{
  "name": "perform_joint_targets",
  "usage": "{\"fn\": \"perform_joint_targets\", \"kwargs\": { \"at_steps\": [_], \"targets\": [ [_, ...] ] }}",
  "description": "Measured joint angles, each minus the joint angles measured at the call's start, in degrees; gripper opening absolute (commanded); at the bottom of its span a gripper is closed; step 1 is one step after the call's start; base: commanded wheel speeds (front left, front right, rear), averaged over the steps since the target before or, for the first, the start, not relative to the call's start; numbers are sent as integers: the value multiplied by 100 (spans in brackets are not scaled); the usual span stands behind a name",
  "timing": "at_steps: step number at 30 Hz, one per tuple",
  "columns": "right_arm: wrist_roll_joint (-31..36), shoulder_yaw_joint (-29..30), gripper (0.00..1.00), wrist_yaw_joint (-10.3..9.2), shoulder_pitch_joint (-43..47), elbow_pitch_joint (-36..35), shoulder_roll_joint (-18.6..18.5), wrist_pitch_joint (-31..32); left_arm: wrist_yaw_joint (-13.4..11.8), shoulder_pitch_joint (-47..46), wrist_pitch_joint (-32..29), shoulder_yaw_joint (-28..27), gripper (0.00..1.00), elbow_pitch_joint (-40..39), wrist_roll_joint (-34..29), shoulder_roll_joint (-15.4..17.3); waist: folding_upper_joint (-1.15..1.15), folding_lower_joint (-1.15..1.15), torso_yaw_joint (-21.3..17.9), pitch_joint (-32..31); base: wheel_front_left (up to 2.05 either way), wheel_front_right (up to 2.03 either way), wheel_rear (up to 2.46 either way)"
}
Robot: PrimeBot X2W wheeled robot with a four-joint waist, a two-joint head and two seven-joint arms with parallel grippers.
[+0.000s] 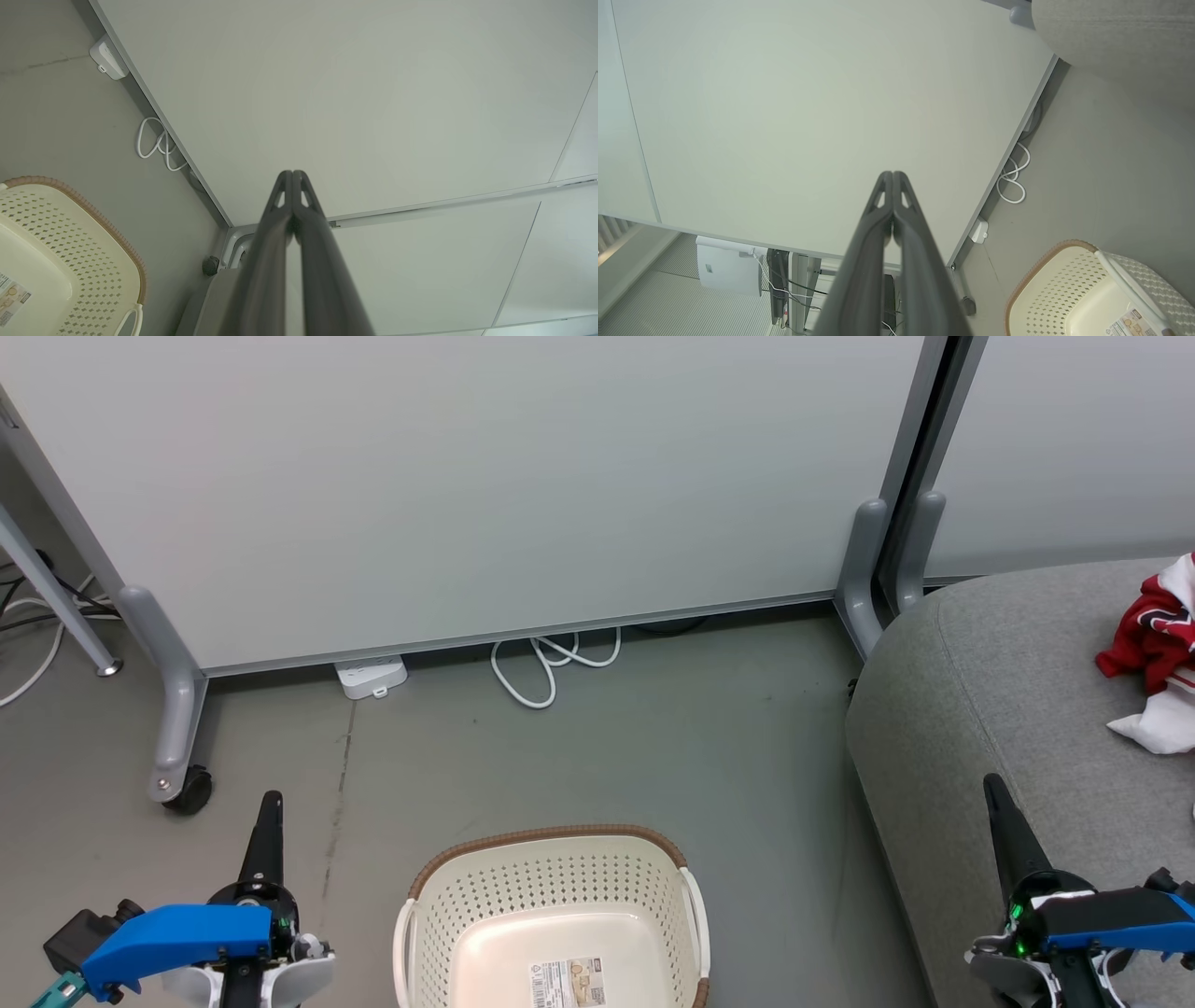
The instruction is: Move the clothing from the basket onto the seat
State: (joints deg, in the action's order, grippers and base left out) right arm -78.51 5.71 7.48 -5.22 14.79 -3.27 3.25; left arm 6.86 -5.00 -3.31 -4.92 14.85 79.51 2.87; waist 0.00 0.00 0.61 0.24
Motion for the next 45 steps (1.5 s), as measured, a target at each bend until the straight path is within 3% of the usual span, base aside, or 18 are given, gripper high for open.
{"fn": "perform_joint_targets", "kwargs": {
  "at_steps": [30,45],
  "targets": [
    [-1360,81,0,0,-60,-64,32,325,36,-97,-319,-162,0,-56,1270,0,0,0,-61,-9,0,0,0],
    [-1381,85,0,0,-72,-66,34,326,52,-98,-322,-164,0,-59,1282,0,0,0,-61,-8,0,0,0]
  ]
}}
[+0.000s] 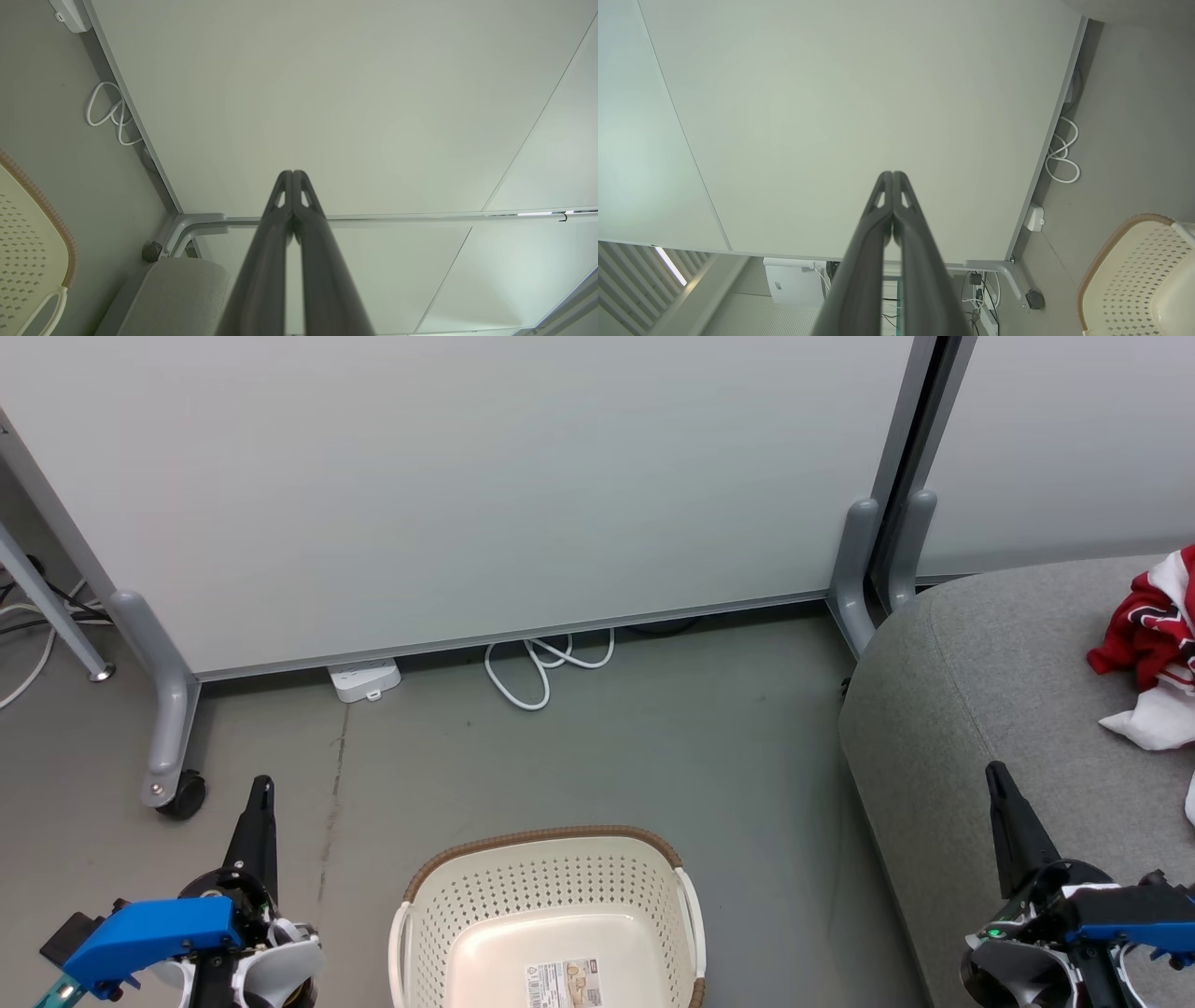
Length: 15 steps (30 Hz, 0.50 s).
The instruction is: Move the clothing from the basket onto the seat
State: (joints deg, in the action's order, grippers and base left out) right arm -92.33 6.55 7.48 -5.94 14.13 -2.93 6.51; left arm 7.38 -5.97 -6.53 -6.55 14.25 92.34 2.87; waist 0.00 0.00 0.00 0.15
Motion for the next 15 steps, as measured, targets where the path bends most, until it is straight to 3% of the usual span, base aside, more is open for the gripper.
{"fn": "perform_joint_targets", "kwargs": {
  "at_steps": [15],
  "targets": [
    [0,0,0,0,0,0,0,0,0,0,0,0,0,-1,0,0,0,0,0,0,0,0,0]
  ]
}}
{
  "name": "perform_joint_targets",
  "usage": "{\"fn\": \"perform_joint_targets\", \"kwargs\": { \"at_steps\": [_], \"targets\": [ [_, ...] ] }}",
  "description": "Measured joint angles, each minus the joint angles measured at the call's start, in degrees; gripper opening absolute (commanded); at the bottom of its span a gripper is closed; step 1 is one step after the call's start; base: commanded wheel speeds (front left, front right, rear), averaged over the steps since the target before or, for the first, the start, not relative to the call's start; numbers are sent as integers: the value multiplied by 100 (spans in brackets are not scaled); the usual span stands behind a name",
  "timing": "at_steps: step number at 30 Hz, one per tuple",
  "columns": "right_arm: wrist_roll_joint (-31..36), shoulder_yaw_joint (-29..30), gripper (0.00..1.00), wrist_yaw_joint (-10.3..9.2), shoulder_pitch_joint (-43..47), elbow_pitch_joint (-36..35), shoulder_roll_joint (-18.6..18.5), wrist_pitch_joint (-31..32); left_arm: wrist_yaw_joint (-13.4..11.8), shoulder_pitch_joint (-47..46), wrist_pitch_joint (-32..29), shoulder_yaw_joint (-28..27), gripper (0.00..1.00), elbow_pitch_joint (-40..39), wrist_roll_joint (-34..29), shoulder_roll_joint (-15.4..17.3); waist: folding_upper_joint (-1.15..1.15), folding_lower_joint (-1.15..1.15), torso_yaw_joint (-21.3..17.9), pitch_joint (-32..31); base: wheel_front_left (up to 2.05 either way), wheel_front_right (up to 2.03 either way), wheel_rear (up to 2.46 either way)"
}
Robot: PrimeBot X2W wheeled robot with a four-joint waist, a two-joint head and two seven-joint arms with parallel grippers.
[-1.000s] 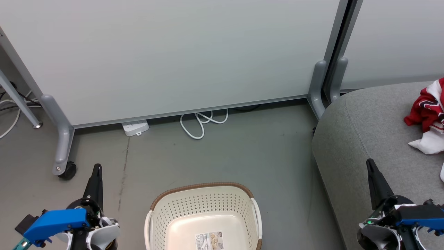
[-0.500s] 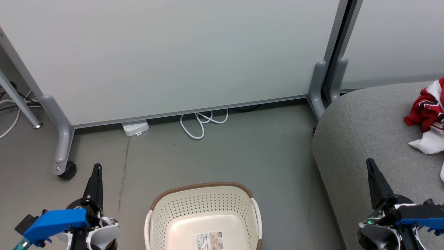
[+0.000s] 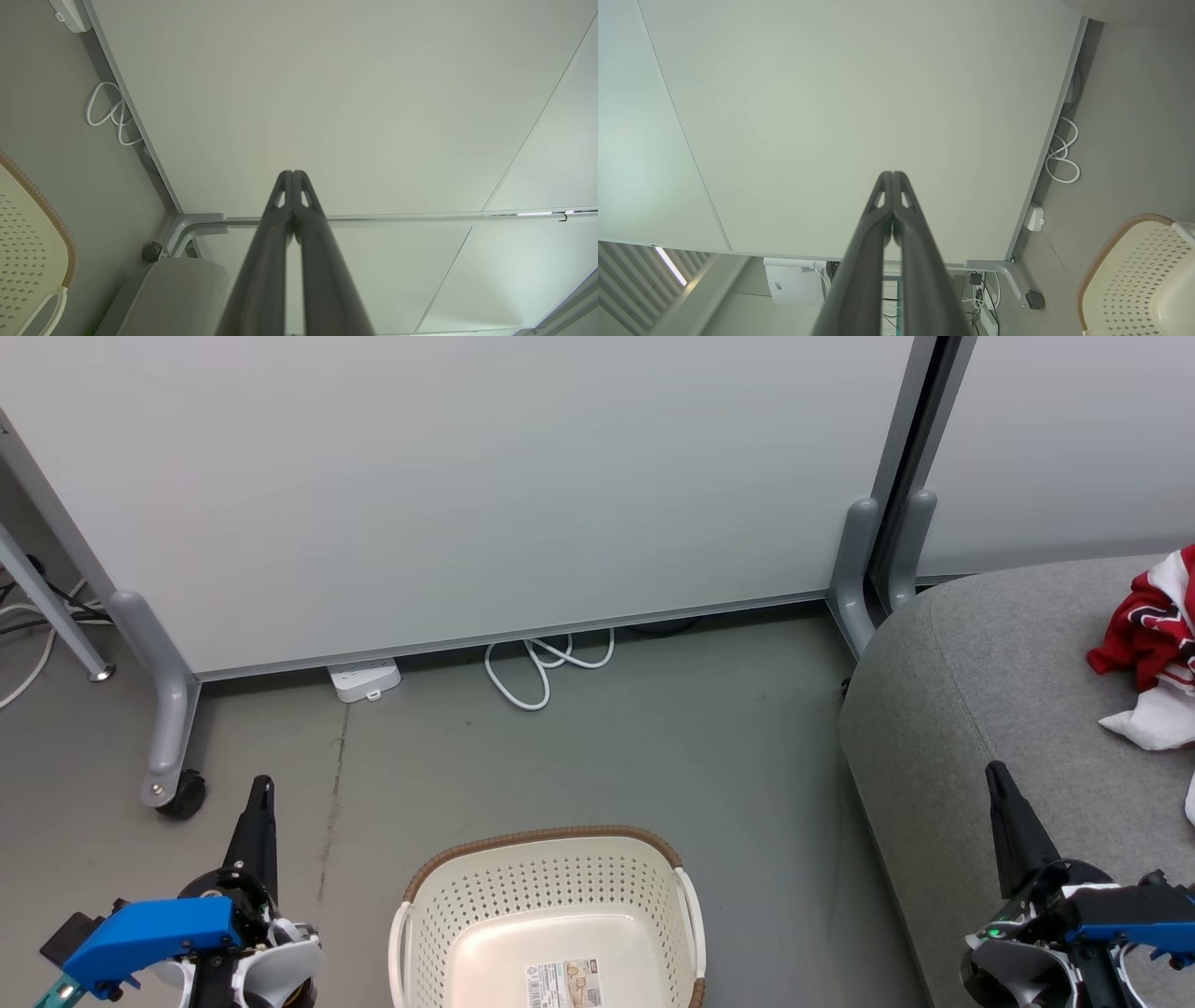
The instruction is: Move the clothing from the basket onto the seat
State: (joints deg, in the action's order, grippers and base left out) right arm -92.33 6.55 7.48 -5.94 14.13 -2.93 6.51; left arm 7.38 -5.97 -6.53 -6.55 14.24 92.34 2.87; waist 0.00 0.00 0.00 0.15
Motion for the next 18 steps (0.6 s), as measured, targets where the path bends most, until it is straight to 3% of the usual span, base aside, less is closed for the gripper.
{"fn": "perform_joint_targets", "kwargs": {
  "at_steps": [18],
  "targets": [
    [0,0,0,0,0,0,1,0,0,0,0,0,0,0,0,0,0,0,0,0,0,0,0]
  ]
}}
